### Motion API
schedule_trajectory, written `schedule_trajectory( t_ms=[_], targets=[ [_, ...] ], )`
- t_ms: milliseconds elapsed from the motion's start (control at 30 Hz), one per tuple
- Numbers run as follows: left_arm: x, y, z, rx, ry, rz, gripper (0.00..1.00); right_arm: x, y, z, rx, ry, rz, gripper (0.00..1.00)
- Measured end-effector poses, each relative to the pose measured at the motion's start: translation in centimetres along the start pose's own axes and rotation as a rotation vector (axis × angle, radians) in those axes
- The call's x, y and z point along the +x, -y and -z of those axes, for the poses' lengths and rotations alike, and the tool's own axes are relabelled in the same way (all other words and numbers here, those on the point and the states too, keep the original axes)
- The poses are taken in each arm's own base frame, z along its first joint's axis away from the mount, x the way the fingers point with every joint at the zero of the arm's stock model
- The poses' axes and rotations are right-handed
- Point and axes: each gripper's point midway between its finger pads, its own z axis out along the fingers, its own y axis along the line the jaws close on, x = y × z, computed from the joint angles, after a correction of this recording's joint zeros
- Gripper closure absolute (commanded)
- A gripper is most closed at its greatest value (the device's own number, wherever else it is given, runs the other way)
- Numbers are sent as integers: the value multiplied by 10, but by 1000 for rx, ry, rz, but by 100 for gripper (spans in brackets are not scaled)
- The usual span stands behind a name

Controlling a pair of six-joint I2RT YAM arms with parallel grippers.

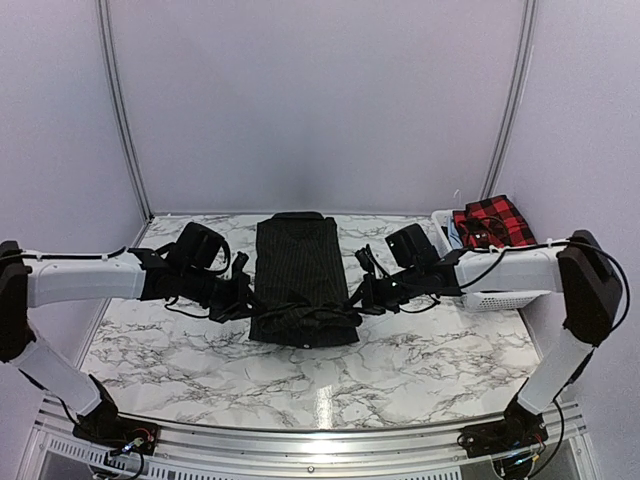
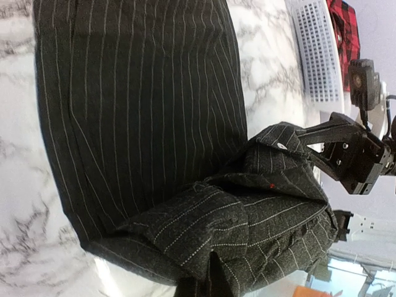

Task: Fold and stack the long sleeve shirts
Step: Pick up the rectangle-folded shirt from the center of the board, then fold the rectangle-folded shirt at the center of the board.

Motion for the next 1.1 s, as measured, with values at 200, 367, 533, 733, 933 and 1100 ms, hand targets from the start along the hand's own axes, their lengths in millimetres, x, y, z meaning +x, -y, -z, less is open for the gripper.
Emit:
schedule_trajectory(
  t_ms=[200, 367, 533, 733, 933, 1100],
  targets=[
    [-68, -25, -18, -52, 100, 2, 100, -69, 26, -25, 22, 99, -9, 100],
    [-86, -59, -45, -97, 106, 33, 100, -102, 56, -40, 33, 153, -41, 100],
    [-96, -65, -56, -102, 116, 35, 100, -112, 74, -49, 49, 160, -64, 100],
    [-109, -58, -53, -86, 158, 21, 84, -127, 66, -45, 37, 187, -36, 93],
    [-119, -64, -48, -104, 193, 23, 31, -149, 54, -39, 35, 222, 9, 58],
    [-139, -65, -24, -123, 270, 9, 21, -157, 59, -31, 86, 238, 45, 46]
  ],
)
